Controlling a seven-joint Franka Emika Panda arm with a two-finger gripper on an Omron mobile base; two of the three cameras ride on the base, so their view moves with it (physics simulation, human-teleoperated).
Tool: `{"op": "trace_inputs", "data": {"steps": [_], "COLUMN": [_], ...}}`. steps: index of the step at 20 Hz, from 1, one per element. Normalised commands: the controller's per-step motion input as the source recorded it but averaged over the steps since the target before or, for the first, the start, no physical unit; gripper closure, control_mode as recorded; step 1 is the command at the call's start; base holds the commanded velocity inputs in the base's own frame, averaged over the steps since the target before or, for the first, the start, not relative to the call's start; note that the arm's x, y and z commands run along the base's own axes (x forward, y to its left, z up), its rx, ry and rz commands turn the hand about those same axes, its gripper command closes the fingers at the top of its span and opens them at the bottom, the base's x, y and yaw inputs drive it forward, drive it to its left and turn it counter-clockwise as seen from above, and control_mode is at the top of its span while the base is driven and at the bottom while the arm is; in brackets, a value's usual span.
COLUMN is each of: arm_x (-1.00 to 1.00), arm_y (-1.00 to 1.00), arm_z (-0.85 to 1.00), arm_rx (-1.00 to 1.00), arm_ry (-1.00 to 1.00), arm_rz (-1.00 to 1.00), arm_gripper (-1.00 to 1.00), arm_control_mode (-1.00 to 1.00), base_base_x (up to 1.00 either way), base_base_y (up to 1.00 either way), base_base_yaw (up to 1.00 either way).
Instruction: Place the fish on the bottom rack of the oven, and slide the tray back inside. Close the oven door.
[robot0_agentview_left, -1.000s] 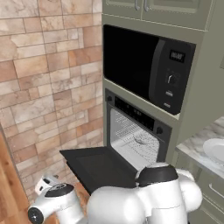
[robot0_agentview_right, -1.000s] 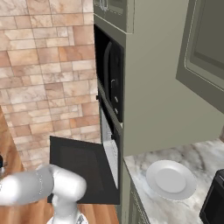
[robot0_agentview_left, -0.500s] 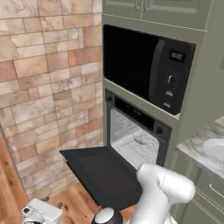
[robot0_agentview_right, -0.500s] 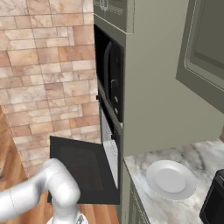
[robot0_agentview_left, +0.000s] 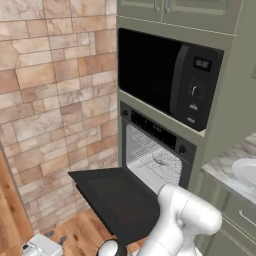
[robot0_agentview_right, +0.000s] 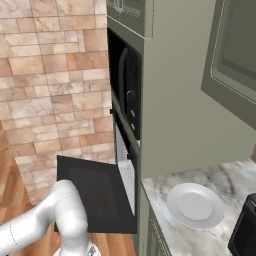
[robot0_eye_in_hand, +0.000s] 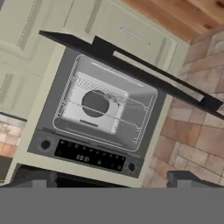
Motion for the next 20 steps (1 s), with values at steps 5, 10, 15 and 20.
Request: {"op": "trace_inputs", "data": {"steps": [5, 10, 15, 20], "arm_x": [0.0, 0.0, 0.0, 0.03], "arm_y": [-0.43, -0.65, -0.82, -0.82], "arm_z": [-0.03, -0.21, -0.18, -0.19], "arm_rx": [0.0, 0.0, 0.0, 0.02], "arm_ry": [0.0, 0.0, -0.03, -0.02], "arm_rz": [0.0, 0.0, 0.0, 0.01], "arm_gripper": [-1.0, -1.0, -1.0, -1.0], "arm_control_mode": [-1.0, -1.0, -1.0, -1.0], "base_base_x": [0.0, 0.0, 0.0, 0.0], "base_base_y": [0.0, 0.0, 0.0, 0.0], "base_base_yaw": [0.0, 0.0, 0.0, 0.0]}}
